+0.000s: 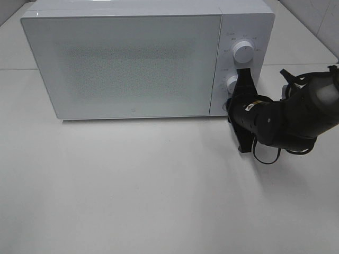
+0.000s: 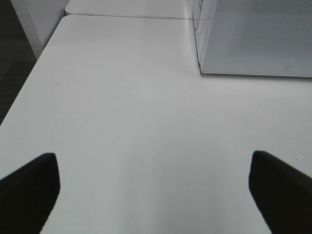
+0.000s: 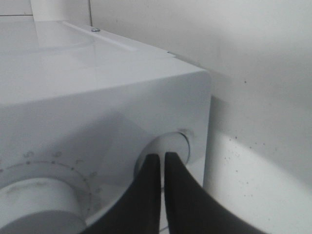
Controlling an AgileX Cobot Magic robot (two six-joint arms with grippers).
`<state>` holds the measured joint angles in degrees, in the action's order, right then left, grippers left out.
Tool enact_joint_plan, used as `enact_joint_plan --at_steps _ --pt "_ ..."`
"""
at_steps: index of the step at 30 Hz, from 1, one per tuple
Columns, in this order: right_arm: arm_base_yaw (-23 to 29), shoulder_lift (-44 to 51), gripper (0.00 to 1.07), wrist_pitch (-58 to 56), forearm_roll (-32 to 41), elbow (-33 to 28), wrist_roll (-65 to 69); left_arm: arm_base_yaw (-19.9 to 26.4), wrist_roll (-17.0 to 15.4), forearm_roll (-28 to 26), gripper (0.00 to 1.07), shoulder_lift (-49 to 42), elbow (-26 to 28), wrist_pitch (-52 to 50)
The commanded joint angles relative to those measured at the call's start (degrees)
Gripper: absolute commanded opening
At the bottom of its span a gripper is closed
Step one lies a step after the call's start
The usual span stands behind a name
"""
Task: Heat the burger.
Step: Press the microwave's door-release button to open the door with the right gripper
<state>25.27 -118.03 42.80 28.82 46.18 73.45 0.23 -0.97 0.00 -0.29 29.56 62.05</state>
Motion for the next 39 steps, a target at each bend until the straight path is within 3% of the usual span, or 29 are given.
enact_joint_plan --at_steps 1,15,32,39 --pt "-0.11 0.17 0.00 4.24 1.89 1.03 -2.98 0.11 -0.23 0.00 0.98 -0.63 -0.06 -0.86" --pt "-0.11 0.17 0.00 12.38 7.28 1.55 -7.39 0.11 -0.23 0.00 0.98 -0.63 -0.06 -0.86" --pt "-0.80 -0.34 0.00 24.47 8.19 9.57 -10.03 0.11 -0.23 0.00 0.98 -0.63 -0.06 -0.86" --pt "-1.49 -0.34 0.00 27.10 8.37 10.31 -10.89 0.11 -0.23 0.00 0.98 -0.63 -0.06 -0.86"
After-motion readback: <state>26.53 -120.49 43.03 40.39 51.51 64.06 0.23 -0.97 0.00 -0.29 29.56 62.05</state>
